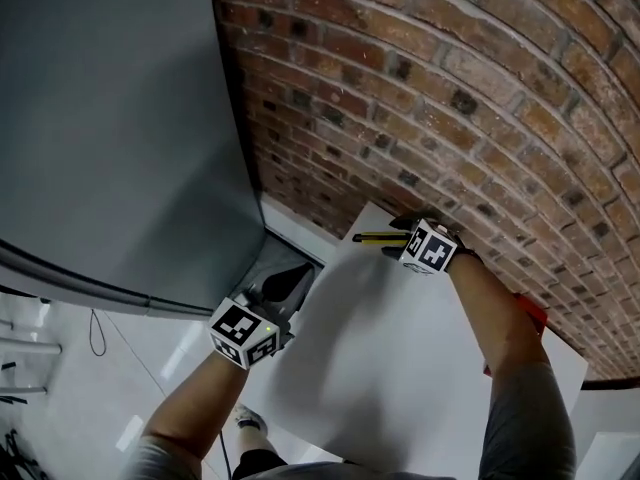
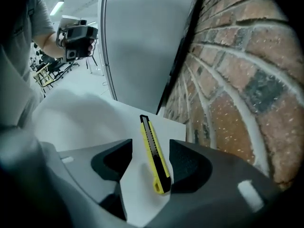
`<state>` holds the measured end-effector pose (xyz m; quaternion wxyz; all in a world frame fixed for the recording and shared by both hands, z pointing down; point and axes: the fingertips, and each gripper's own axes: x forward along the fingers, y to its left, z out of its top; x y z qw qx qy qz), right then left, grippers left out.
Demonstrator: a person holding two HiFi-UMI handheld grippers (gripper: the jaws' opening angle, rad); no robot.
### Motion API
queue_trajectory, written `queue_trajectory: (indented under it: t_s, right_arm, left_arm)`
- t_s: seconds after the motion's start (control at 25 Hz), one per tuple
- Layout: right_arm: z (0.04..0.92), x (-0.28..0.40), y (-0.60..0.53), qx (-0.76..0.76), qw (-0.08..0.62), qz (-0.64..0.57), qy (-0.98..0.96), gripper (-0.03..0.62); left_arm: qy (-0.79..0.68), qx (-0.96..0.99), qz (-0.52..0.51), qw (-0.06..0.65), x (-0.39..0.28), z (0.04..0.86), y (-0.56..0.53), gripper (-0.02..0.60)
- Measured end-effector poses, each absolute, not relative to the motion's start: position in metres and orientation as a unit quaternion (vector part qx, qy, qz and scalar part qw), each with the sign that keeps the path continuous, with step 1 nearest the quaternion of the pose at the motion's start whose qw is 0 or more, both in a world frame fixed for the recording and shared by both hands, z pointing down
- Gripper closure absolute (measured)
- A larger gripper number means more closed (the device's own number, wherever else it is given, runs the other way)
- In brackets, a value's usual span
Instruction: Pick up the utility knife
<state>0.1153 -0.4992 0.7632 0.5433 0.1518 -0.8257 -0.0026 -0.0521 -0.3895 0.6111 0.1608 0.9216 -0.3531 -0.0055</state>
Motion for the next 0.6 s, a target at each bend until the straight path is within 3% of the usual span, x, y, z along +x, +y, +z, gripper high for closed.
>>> queue_trajectory:
  t_s: [0.32,0.52,0.6]
  right_arm:
    - [0.799,0.117,-0.508,0.100,0.577,0.031,-0.810,0.349]
    - [0.802,0.116,-0.509,0.108,0.564,0.120,-0.810,0.461]
    - [0.801,0.117,-0.512,0.132,0.562,0.128,-0.806,0.467]
  left_arm:
    - [-0.337,0.927,-0.007,0.167,-0.045,0.630,-0.400,0.584]
    - [-0.333,0.928,-0.009,0.168,-0.041,0.633,-0.405,0.584]
    - [-0.335,0.927,-0.008,0.168,-0.040,0.630,-0.405,0.584]
